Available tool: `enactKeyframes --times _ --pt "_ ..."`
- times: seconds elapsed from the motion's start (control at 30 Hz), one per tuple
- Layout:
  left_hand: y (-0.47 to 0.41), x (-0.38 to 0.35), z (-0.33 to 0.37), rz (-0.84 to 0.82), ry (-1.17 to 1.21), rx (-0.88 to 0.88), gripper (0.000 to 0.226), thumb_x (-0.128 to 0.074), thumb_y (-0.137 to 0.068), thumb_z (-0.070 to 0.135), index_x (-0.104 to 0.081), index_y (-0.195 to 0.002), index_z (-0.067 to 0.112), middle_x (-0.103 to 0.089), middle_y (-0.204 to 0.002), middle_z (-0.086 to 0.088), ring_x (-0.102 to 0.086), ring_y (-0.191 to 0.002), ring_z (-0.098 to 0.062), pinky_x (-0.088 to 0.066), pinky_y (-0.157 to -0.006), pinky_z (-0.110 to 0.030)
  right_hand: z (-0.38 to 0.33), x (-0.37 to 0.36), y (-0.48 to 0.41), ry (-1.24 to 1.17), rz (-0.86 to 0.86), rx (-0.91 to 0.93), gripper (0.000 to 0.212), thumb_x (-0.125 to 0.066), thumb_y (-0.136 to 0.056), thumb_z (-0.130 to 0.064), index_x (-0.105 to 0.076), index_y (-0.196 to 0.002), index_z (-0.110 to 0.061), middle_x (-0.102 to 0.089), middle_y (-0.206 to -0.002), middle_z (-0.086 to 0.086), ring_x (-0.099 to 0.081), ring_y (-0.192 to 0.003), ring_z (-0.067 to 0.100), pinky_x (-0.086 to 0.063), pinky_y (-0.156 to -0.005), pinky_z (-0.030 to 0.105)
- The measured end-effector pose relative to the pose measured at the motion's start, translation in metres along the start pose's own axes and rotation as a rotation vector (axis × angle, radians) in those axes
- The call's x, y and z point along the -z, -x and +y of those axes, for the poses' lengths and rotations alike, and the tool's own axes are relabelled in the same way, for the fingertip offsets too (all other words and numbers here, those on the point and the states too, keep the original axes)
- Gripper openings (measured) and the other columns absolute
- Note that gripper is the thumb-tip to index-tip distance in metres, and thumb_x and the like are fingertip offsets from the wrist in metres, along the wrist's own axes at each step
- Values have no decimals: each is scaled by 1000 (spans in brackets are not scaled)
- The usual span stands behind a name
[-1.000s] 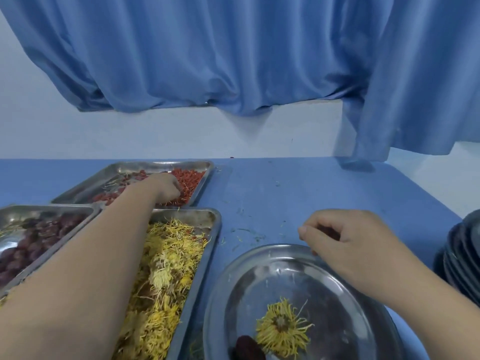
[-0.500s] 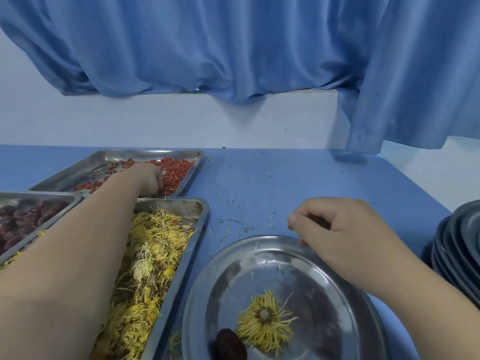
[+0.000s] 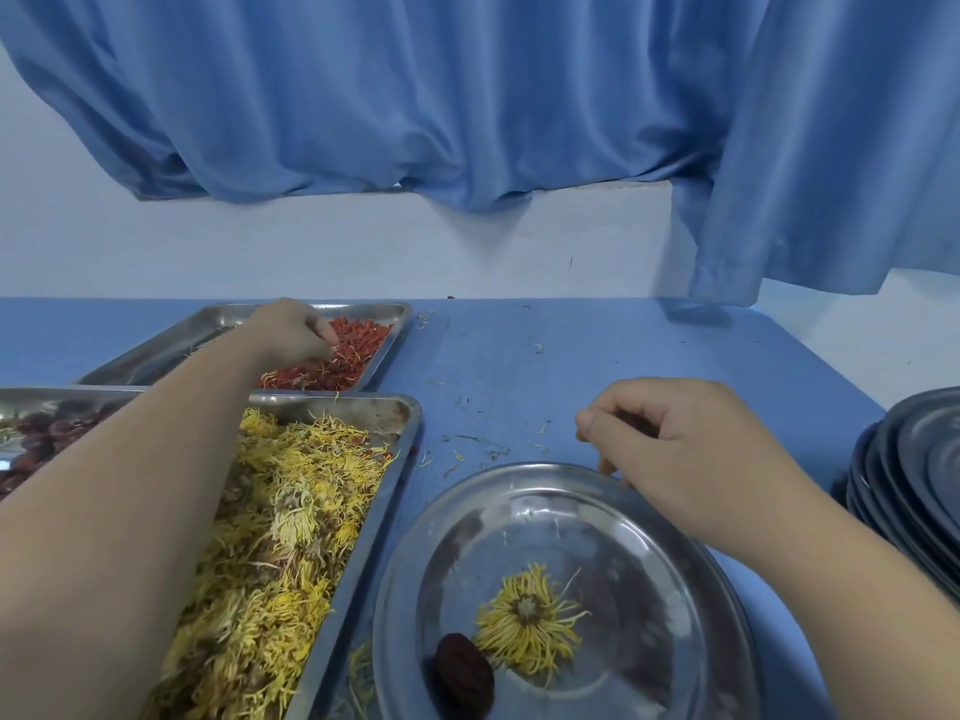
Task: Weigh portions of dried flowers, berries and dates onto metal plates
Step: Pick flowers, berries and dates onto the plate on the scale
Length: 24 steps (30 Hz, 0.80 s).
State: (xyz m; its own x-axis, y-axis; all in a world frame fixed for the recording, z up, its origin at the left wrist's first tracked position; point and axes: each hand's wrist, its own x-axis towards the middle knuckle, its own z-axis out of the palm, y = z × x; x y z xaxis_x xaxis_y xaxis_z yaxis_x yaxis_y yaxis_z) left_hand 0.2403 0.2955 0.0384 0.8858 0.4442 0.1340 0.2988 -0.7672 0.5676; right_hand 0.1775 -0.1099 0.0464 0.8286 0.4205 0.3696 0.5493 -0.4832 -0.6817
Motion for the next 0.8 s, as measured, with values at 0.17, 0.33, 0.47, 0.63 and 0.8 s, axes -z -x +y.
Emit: enactKeyframes --times 0.17,0.33,0.47,0.63,0.8 --pt "24 15 24 -78 258 -36 8 -71 -84 2 -71 -89 8 -73 -91 -11 -73 -73 -16 -53 -59 -17 -6 7 0 -50 13 7 28 -56 -81 -36 -65 -68 -12 -64 -66 3 -57 -60 21 -46 -57 31" --pt "87 14 69 -240 398 -135 8 -71 -85 4 -70 -91 9 -72 -83 -8 -72 -74 -16 -58 -70 -23 -17 17 2 -79 38 33 26 -57 -84 -32 -65 -68 -14 -66 -65 -3 -57 -59 20 -44 -53 25" --pt "154 1 100 -405 422 -238 8 -70 -86 3 -70 -90 9 -72 -77 -4 -70 -71 -13 -57 -68 -21 -27 23 6 -70 36 52 26 -58 -87 -31 -66 -71 -12 -66 -67 -2 -55 -55 17 -41 -48 18" --pt "204 -11 128 -541 291 -363 12 -70 -86 4 -72 -95 12 -77 -86 -2 -73 -81 -13 -53 -74 -14 -44 40 15 -62 77 57 24 -58 -87 -32 -68 -71 -17 -67 -65 -4 -55 -54 6 -46 -52 25" --pt "219 -18 136 -497 198 -367 17 -69 -88 8 -71 -100 20 -74 -92 6 -70 -87 -4 -50 -79 -12 -63 58 33 -86 137 134 23 -59 -89 -29 -68 -70 -18 -67 -65 2 -56 -50 -1 -45 -50 20"
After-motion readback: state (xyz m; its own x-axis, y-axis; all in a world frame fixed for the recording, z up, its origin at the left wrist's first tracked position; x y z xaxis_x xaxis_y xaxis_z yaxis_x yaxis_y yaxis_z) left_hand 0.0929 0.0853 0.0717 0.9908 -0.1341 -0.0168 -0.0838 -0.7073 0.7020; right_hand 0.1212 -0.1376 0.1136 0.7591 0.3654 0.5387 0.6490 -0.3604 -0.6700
